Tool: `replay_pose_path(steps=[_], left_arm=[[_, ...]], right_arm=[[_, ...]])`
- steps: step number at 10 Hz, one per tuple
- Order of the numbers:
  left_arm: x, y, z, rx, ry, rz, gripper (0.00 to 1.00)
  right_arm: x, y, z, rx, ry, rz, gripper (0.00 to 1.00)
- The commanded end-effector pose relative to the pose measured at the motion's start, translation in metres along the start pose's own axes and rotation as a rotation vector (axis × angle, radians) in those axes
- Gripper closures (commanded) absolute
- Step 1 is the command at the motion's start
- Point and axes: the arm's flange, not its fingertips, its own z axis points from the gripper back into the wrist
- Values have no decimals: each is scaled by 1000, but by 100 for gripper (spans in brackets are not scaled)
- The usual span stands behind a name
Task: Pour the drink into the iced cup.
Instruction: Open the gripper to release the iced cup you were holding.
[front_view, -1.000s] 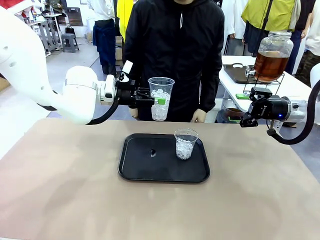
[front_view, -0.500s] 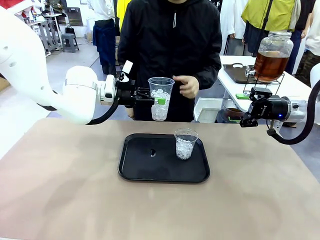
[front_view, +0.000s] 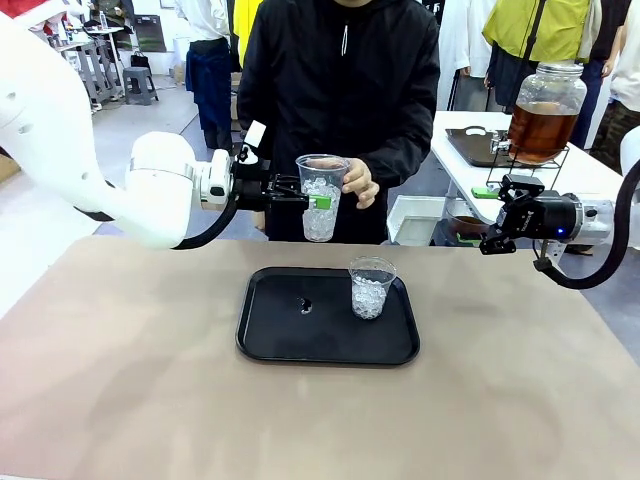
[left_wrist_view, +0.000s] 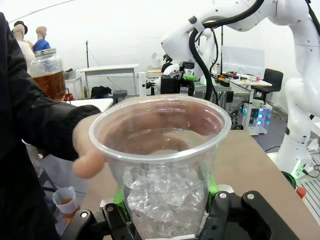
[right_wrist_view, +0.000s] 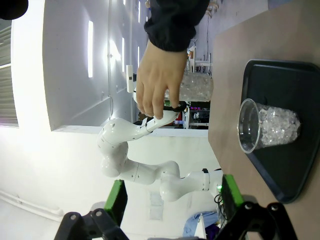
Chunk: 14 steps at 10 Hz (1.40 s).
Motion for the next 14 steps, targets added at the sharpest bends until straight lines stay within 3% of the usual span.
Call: replay_pose_path(steps=[1, 14], left_arm=[[3, -2, 0, -4, -7, -22, 32], [3, -2, 0, -4, -7, -22, 32]], right_arm=[[0, 2, -1, -3, -4, 4, 0], [0, 2, -1, -3, -4, 4, 0]])
